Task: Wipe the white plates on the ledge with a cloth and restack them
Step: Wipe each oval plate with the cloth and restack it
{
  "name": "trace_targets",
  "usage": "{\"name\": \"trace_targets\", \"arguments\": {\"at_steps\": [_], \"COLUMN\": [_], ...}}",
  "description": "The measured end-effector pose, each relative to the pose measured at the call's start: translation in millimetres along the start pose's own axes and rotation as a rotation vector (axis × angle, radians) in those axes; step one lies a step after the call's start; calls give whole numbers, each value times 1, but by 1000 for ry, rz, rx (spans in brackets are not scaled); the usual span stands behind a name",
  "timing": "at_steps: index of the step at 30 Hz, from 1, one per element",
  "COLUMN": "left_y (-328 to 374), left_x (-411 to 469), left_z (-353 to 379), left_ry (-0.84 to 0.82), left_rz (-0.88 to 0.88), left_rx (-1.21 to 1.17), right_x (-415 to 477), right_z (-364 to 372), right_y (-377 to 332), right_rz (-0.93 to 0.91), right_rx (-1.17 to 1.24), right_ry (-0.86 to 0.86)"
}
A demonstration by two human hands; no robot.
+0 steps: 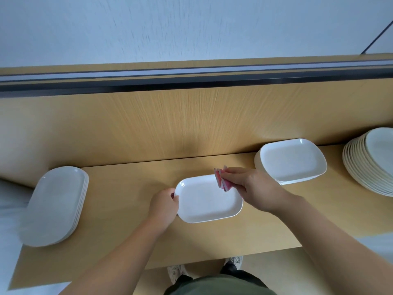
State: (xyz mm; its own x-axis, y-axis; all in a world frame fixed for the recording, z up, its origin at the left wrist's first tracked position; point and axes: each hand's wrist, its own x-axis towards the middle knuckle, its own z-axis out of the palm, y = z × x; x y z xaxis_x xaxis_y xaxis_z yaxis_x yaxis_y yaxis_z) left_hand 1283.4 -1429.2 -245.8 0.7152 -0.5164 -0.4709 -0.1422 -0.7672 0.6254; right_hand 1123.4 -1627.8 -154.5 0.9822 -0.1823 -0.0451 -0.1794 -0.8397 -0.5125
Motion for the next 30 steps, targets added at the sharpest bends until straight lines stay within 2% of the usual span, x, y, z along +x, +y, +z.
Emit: {"name": "trace_targets", "arguments": {"at_steps": [4,8,11,16,19,23,30], "left_y": [-1,-14,-22,-22,-20,-20,-22], "left_x": [0,2,4,5,5,4,5], "left_z": [-3,-5,-9,-14,-15,-17,-16], "left_ry": [-27,-160,-257,-277,-292,-279,-255], "left_rz": [59,188,220,256,250,242,241], "left_rx": [195,341,333,348,371,317,272], "right_x": [22,32,29,13,17,20,32], "right_z": [24,71,99,124,128,132,133], "right_y": [12,30,32,22,21,13,4], "right_rz": [-19,19,96,233,283,245,148], "right_rx": [-70,-181,-263,-386,-399,-293,-282], "right_ry": [-19,-66,-189,-335,-314,-356,-418]}}
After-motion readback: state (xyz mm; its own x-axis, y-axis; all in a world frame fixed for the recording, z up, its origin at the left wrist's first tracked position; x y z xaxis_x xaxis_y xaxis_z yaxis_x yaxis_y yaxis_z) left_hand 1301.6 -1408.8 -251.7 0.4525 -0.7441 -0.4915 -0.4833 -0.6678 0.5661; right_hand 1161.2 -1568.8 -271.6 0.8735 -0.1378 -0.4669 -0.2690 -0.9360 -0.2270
